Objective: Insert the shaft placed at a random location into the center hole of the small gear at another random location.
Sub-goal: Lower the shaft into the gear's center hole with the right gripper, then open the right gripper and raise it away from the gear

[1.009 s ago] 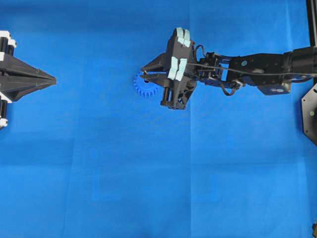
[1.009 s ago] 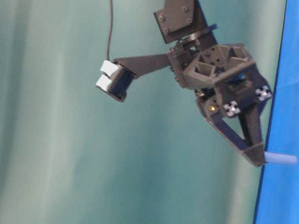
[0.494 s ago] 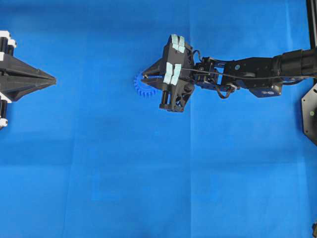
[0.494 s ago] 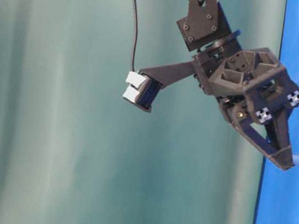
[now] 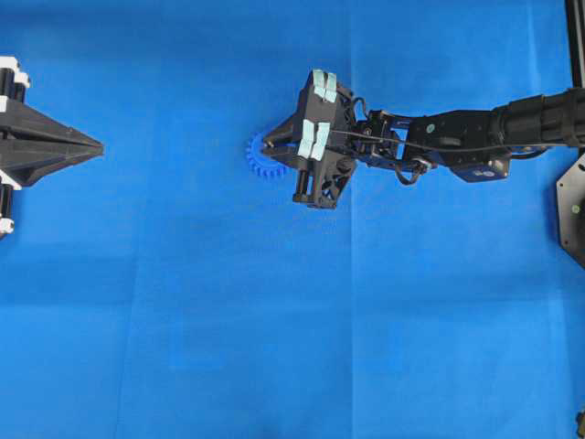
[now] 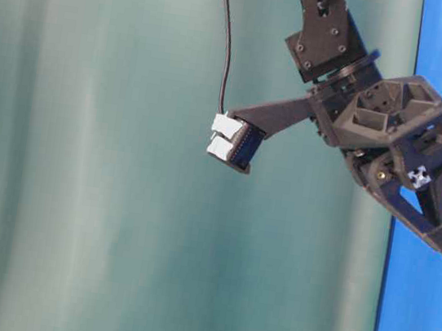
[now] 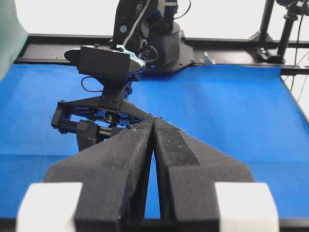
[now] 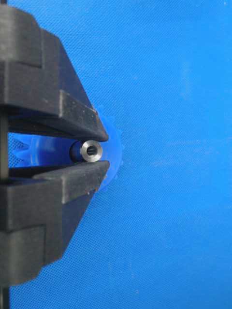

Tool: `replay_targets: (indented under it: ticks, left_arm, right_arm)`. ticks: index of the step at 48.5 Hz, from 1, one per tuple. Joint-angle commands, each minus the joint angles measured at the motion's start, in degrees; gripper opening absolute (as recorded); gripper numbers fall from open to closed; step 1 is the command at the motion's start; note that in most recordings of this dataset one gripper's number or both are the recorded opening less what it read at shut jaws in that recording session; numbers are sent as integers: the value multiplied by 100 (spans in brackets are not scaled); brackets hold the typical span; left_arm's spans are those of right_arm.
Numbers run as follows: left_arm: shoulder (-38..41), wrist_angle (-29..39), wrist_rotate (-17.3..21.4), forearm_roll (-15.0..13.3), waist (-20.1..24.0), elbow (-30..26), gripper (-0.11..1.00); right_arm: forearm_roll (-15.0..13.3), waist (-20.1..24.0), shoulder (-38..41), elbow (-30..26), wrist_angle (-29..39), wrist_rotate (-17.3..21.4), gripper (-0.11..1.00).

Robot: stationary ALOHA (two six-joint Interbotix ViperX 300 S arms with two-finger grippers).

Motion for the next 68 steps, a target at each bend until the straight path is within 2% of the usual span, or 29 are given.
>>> replay_targets:
  ticks: [1, 16, 20, 25, 35, 37, 68]
  left_arm:
    - [26, -44, 0, 0, 9, -62, 0]
    - [26, -44, -9, 0, 9, -62, 0]
    - [26, -35, -9, 0, 9, -62, 0]
    - [26, -35, -9, 0, 9, -62, 0]
    - [26, -26, -9, 0, 0, -62, 0]
    - [26, -26, -9, 0, 9, -53, 0]
    - [26, -35, -97, 0, 9, -53, 0]
  right_arm:
    - [9, 18, -88, -70, -35, -9, 4]
    - [9, 18, -88, -70, 35, -9, 5]
    - [9, 18, -88, -70, 44, 9, 11]
    - [18, 9, -88, -88, 44, 9, 30]
    - [35, 18, -114, -123, 18, 9, 83]
    - [35, 18, -132, -123, 18, 9, 88]
    - [35, 132, -1204, 70, 352, 0, 84]
